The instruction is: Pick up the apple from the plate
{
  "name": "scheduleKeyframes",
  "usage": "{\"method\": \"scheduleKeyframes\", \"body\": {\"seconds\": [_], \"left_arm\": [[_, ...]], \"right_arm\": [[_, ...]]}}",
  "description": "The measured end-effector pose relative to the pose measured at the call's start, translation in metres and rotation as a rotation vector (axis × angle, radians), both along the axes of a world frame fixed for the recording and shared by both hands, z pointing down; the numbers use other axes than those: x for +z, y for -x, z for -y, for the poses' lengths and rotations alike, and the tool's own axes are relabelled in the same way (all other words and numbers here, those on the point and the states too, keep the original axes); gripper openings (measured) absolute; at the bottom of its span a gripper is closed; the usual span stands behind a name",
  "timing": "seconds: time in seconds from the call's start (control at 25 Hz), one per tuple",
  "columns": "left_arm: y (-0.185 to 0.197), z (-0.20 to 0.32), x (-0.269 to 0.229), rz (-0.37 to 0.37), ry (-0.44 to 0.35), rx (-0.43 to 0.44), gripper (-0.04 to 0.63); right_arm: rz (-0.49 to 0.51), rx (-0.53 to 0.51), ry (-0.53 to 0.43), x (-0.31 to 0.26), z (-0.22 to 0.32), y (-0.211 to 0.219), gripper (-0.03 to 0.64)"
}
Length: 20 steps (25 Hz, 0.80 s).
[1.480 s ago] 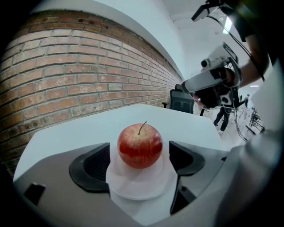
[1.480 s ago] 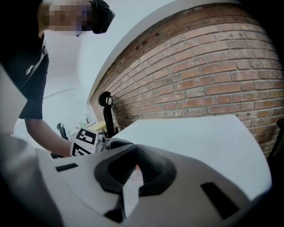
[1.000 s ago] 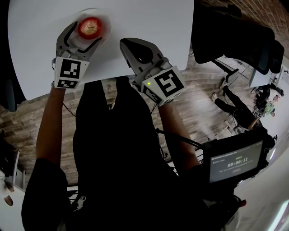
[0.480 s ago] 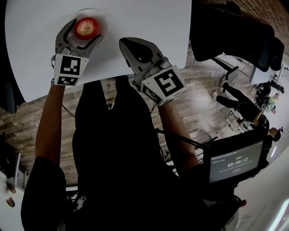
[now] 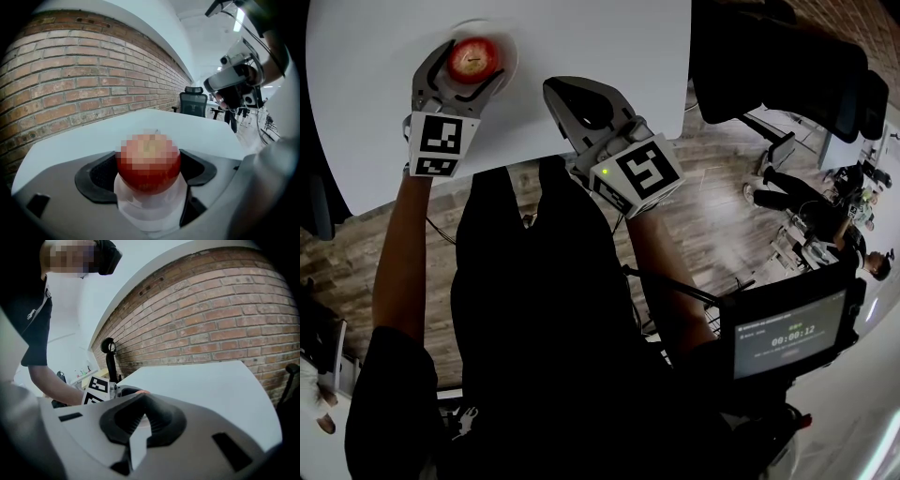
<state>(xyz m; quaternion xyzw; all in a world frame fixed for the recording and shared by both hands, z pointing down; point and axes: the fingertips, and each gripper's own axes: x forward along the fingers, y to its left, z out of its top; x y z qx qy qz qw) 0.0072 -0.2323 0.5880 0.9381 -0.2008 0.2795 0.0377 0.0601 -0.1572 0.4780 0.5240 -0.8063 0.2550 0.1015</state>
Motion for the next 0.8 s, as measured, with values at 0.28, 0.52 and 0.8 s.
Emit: {"method": "scheduleKeyframes", "body": {"seconds": [0.28, 0.52, 0.8], "left_arm": [[-0.003, -0.002, -0.002, -0.007, -0.006, -0.01, 0.407], [-0.002, -0.003, -0.01, -0.012, -0.01, -0.021, 0.407], [0.008, -0.005, -0.031, -0.029, -0.005, -0.034, 0.407]], "right_arm": [[-0.021, -0.016, 0.005, 0.002, -0.007, -0.003, 0.003], [-0.025, -0.023, -0.023, -0.006, -0.006, -0.004, 0.002], [-0.018, -0.037, -0.056, -0.024, -0.006, 0.006, 0.003]]}}
